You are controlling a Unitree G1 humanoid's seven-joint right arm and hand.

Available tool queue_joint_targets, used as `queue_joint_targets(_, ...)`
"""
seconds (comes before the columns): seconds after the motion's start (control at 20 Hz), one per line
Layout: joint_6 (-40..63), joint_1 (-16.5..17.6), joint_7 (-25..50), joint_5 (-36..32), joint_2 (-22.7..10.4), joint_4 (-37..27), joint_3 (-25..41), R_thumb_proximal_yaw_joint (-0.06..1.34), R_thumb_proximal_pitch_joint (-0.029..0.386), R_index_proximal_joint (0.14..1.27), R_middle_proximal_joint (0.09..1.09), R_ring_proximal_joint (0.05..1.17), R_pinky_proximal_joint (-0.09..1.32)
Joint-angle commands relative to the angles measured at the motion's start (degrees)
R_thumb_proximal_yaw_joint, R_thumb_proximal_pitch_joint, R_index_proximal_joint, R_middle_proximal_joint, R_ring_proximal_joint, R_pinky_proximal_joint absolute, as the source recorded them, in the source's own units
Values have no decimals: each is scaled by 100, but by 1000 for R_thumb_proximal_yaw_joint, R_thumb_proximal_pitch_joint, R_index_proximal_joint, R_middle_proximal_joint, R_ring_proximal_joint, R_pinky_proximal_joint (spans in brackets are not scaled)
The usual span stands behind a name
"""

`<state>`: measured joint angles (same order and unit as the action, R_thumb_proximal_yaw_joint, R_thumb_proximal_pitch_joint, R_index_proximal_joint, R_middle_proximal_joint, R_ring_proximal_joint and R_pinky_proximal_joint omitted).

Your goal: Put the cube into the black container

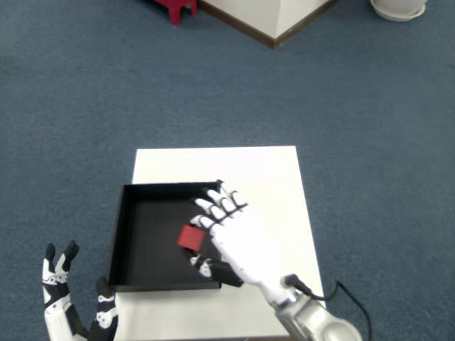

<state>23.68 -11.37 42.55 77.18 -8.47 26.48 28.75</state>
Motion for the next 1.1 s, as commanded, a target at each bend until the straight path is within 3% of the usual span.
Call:
queue_joint_targets(0.05, -404, -411, 111, -466, -42, -102, 400, 1243, 197, 1034, 353, 287, 166)
queue_joint_targets(0.65, -1971, -1477, 281, -2170, -147, 520, 2660, 1252, 192, 1040, 387, 320, 205)
queue_joint_targets(0.7, -2114, -1567, 302, -2357, -148, 542, 2817, 1218, 189, 967, 389, 321, 207)
queue_joint_targets(0.8, -2469, -1764, 172, -2749, -146, 570, 3109, 769, 126, 573, 296, 248, 148)
queue_joint_targets(0.85, -2623, -1870, 72, -2895, -148, 585, 3241, 659, 100, 501, 254, 193, 70)
queue_joint_targets(1.1, -2862, -2185, 217, -3389, -141, 646, 3728, 642, 104, 556, 238, 177, 12)
